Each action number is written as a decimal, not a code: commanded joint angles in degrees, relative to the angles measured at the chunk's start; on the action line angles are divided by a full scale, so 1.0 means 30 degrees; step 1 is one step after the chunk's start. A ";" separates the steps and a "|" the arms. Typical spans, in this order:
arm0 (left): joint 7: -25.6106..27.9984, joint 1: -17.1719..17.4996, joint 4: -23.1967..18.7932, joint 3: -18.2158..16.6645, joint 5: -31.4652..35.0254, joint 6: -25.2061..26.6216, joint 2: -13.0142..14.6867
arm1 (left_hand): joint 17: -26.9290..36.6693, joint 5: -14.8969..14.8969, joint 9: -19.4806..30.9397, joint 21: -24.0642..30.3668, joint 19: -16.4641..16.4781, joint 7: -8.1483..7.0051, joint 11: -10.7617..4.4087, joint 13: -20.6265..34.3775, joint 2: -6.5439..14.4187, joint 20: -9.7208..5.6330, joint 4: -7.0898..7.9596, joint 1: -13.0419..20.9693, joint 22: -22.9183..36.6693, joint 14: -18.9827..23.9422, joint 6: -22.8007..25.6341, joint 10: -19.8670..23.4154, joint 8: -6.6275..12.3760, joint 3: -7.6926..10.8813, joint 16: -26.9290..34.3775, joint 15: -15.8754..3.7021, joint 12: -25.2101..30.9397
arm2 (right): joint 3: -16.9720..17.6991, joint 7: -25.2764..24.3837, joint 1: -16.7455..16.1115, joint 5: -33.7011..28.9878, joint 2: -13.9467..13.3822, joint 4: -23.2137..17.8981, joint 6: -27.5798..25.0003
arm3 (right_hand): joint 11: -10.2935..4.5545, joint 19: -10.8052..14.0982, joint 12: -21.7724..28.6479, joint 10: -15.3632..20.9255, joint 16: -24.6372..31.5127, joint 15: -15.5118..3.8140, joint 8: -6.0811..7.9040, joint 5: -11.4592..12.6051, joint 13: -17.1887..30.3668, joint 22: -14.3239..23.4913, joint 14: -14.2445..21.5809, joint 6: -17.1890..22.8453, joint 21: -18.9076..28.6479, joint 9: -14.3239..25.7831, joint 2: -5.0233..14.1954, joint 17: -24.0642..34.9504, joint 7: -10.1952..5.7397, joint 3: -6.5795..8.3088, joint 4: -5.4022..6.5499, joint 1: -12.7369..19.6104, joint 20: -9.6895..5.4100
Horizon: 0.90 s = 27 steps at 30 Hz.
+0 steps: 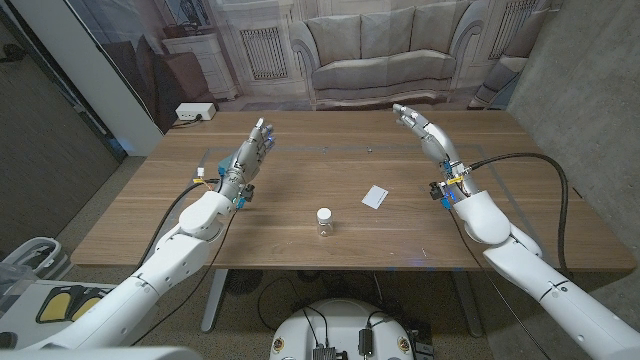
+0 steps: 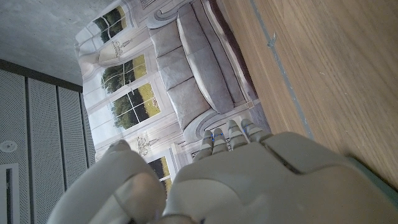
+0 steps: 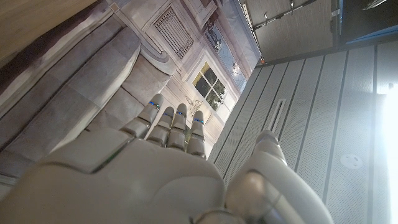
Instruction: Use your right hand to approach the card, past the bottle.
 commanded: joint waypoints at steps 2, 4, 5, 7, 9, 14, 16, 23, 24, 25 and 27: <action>0.0078 0.0411 0.0077 -0.0247 -0.0061 -0.0472 -0.0069 | 0.0072 0.0073 0.0091 0.0092 0.0104 -0.0017 -0.0053 0.0083 0.0104 -0.0009 -0.0069 0.0074 0.0100 0.0111 0.0158 0.0073 0.0022 0.0070 0.0092 -0.0012 0.0053 | -0.0108 -0.1035 0.0149 -0.2440 0.0065 -0.0287 -0.0447 | -0.0182 0.0140 0.0045 0.0127 0.0031 -0.0164 0.0008 0.0159 0.0018 0.0056 0.0097 0.0227 -0.0028 0.0059 -0.0089 -0.0004 -0.0022 0.0014 -0.0123 0.0126 -0.0394; 0.0004 0.0433 0.0175 -0.0258 -0.0161 -0.0489 -0.0097 | 0.0072 0.0071 0.0092 0.0091 0.0104 -0.0011 -0.0066 0.0084 0.0113 -0.0006 -0.0073 0.0082 0.0100 0.0125 0.0165 0.0085 0.0019 0.0068 0.0094 -0.0021 0.0053 | -0.0192 -0.1131 0.0220 -0.2588 0.0103 -0.0265 -0.0463 | -0.0207 0.0150 0.0036 0.0111 0.0028 -0.0168 0.0001 0.0171 0.0018 0.0056 0.0096 0.0225 -0.0038 0.0059 -0.0095 -0.0004 -0.0033 0.0011 -0.0126 0.0128 -0.0401; -0.0017 0.0431 0.0230 -0.0252 -0.0174 -0.0502 -0.0113 | 0.0072 0.0068 0.0092 0.0089 0.0104 -0.0017 -0.0052 0.0084 0.0122 -0.0001 -0.0076 0.0091 0.0100 0.0149 0.0173 0.0086 0.0016 0.0066 0.0099 -0.0021 0.0049 | -0.0234 -0.1134 0.0260 -0.2626 0.0092 -0.0253 -0.0460 | -0.0208 0.0153 0.0036 0.0119 0.0028 -0.0168 -0.0008 0.0181 0.0018 0.0056 0.0101 0.0214 -0.0049 0.0058 -0.0099 -0.0004 -0.0043 0.0009 -0.0130 0.0129 -0.0408; -0.0059 0.0420 0.0304 -0.0233 -0.0186 -0.0502 -0.0127 | 0.0072 0.0066 0.0092 0.0089 0.0106 -0.0009 -0.0054 0.0084 0.0129 -0.0001 -0.0079 0.0097 0.0101 0.0159 0.0183 0.0092 0.0016 0.0065 0.0100 -0.0017 0.0047 | -0.0288 -0.1259 0.0308 -0.2856 0.0099 -0.0254 -0.0528 | -0.0208 0.0154 0.0030 0.0114 0.0023 -0.0173 -0.0015 0.0196 0.0017 0.0056 0.0095 0.0212 -0.0065 0.0058 -0.0105 -0.0004 -0.0051 0.0006 -0.0134 0.0132 -0.0396; -0.0084 0.0410 0.0365 -0.0216 -0.0185 -0.0524 -0.0150 | 0.0072 0.0063 0.0092 0.0091 0.0114 -0.0002 -0.0040 0.0084 0.0138 -0.0007 -0.0083 0.0107 0.0100 0.0165 0.0201 0.0112 0.0016 0.0062 0.0098 -0.0006 0.0050 | -0.0311 -0.1424 0.0323 -0.3127 0.0093 -0.0287 -0.0621 | -0.0159 0.0162 0.0026 0.0122 0.0023 -0.0217 -0.0028 0.0220 0.0017 0.0056 0.0103 0.0202 -0.0089 0.0057 -0.0112 -0.0003 -0.0066 0.0003 -0.0140 0.0136 -0.0399; -0.0120 0.0392 0.0514 -0.0194 -0.0183 -0.0674 -0.0258 | 0.0072 0.0057 0.0093 0.0092 0.0127 -0.0058 -0.0077 0.0084 0.0158 -0.0010 -0.0092 0.0129 0.0100 0.0186 0.0247 0.0147 0.0018 0.0054 0.0094 0.0017 0.0050 | -0.0270 -0.1938 0.0236 -0.4070 -0.0087 -0.0518 -0.1032 | -0.0187 0.0171 0.0023 0.0140 0.0018 -0.0209 -0.0045 0.0260 0.0016 0.0057 0.0108 0.0200 -0.0131 0.0055 -0.0123 -0.0002 -0.0069 -0.0004 -0.0148 0.0140 -0.0406; -0.0141 0.0368 0.0580 -0.0181 -0.0219 -0.0655 -0.0287 | 0.0073 0.0054 0.0093 0.0090 0.0123 -0.0062 -0.0091 0.0084 0.0165 0.0005 -0.0096 0.0137 0.0100 0.0188 0.0262 0.0162 0.0018 0.0051 0.0091 0.0032 0.0051 | -0.0209 -0.2276 0.0150 -0.4729 -0.0213 -0.0681 -0.1291 | -0.0229 0.0176 0.0014 0.0132 0.0011 -0.0214 -0.0061 0.0282 0.0016 0.0057 0.0097 0.0179 -0.0153 0.0054 -0.0128 -0.0002 -0.0093 -0.0007 -0.0153 0.0143 -0.0407; -0.0404 0.0227 0.0769 -0.0105 -0.0296 -0.0621 -0.0274 | 0.0073 0.0042 0.0093 0.0140 0.0275 -0.0109 -0.0129 0.0085 0.0205 -0.0018 -0.0114 0.0180 0.0100 0.0275 0.0348 0.0257 0.0019 0.0036 0.0103 -0.0081 0.0063 | -0.0354 -0.3067 0.0192 -0.5758 -0.0344 -0.0687 -0.1303 | -0.0204 0.0196 -0.0010 0.0114 0.0000 -0.0239 -0.0111 0.0343 0.0015 0.0058 0.0090 0.0106 -0.0214 0.0053 -0.0141 0.0000 -0.0142 -0.0017 -0.0163 0.0147 -0.0422; -0.0411 0.0213 0.0779 -0.0102 -0.0318 -0.0612 -0.0288 | 0.0073 0.0040 0.0093 0.0140 0.0280 -0.0111 -0.0137 0.0085 0.0211 -0.0017 -0.0116 0.0187 0.0099 0.0280 0.0350 0.0272 0.0016 0.0036 0.0102 -0.0076 0.0065 | -0.0414 -0.3113 0.0254 -0.5814 -0.0373 -0.0616 -0.1172 | -0.0213 0.0202 -0.0016 0.0106 -0.0001 -0.0259 -0.0128 0.0356 0.0015 0.0059 0.0091 0.0074 -0.0225 0.0053 -0.0144 0.0000 -0.0173 -0.0019 -0.0164 0.0147 -0.0416; -0.0419 0.0198 0.0798 -0.0096 -0.0322 -0.0626 -0.0304 | 0.0073 0.0040 0.0093 0.0139 0.0280 -0.0113 -0.0140 0.0085 0.0214 -0.0018 -0.0118 0.0190 0.0099 0.0281 0.0353 0.0267 0.0015 0.0035 0.0101 -0.0073 0.0062 | -0.0478 -0.3147 0.0317 -0.5818 -0.0372 -0.0544 -0.1064 | -0.0223 0.0200 -0.0021 0.0100 0.0000 -0.0271 -0.0128 0.0364 0.0015 0.0059 0.0094 0.0080 -0.0236 0.0053 -0.0145 0.0000 -0.0163 -0.0020 -0.0165 0.0147 -0.0423; -0.0412 0.0192 0.0793 -0.0087 -0.0302 -0.0629 -0.0303 | 0.0073 0.0037 0.0093 0.0141 0.0294 -0.0118 -0.0191 0.0085 0.0224 -0.0023 -0.0123 0.0202 0.0099 0.0283 0.0365 0.0288 0.0013 0.0034 0.0096 -0.0076 0.0064 | -0.0635 -0.3093 0.0475 -0.5851 -0.0428 -0.0395 -0.0899 | -0.0281 0.0207 -0.0022 0.0109 0.0000 -0.0279 -0.0133 0.0383 0.0015 0.0059 0.0100 0.0082 -0.0255 0.0053 -0.0152 0.0001 -0.0169 -0.0026 -0.0166 0.0144 -0.0435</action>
